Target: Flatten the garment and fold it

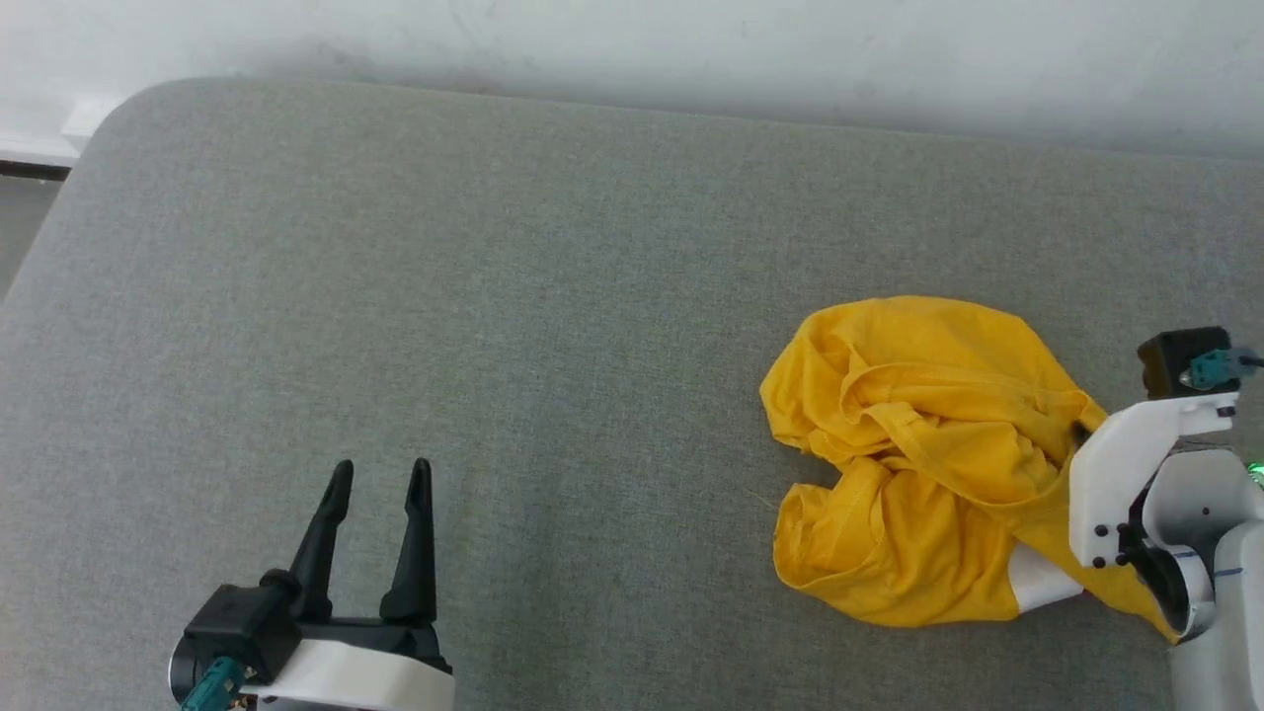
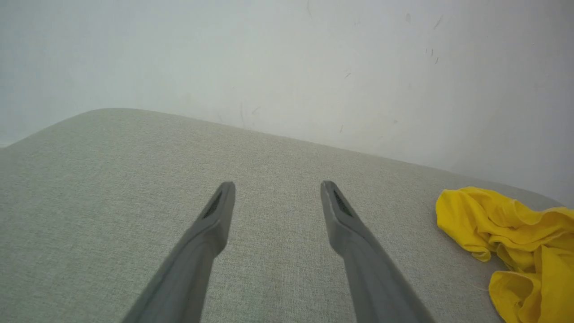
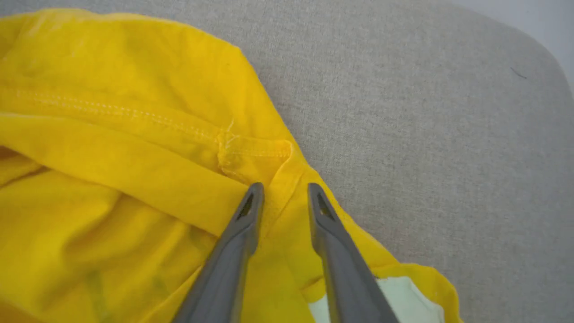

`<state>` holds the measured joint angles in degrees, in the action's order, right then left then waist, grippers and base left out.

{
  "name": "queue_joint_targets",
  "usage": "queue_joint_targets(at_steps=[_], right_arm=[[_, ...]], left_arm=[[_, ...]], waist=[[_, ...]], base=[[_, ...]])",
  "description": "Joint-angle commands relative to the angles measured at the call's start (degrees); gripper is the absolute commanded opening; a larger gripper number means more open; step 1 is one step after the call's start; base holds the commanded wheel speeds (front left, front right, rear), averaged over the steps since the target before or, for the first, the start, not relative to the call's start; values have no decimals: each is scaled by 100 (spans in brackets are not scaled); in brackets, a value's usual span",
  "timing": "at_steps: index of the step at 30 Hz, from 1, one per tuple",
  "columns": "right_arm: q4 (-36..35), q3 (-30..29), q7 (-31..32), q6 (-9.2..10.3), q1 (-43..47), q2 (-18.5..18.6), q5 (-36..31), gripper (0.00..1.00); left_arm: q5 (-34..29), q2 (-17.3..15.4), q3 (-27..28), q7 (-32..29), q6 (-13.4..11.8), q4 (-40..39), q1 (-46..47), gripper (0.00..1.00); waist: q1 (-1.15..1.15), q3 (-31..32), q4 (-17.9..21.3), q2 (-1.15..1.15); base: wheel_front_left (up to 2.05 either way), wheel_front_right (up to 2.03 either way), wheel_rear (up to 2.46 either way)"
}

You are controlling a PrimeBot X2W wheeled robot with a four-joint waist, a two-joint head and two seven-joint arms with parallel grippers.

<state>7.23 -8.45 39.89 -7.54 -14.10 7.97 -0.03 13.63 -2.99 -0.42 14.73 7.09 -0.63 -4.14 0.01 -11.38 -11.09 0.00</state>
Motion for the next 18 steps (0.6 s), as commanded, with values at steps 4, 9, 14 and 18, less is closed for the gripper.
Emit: queue_joint_targets(at_steps=[4, 9, 14, 18], right_arm=[[-96, -3, -516, 5, -205, 15, -60, 0], [-346, 46, -704, 5, -399, 89, 76, 0], [-476, 58, -599, 5, -315, 169, 164, 36], [-360, 15, -621, 5, -166, 43, 203, 100]], left_arm=[[-57, 11, 34, 27, 39, 22, 2, 100], [-68, 11, -2, 27, 39, 50, -82, 100], [-50, 12, -72, 27, 4, 31, -194, 100], [-54, 12, -91, 27, 2, 2, -232, 100]], waist=[[-1, 219, 104, 0], [-1, 510, 229, 0], [-1, 629, 310, 0], [-1, 546, 328, 0]], base=[[0, 0, 0], [0, 0, 0], [0, 0, 0], [0, 0, 0]])
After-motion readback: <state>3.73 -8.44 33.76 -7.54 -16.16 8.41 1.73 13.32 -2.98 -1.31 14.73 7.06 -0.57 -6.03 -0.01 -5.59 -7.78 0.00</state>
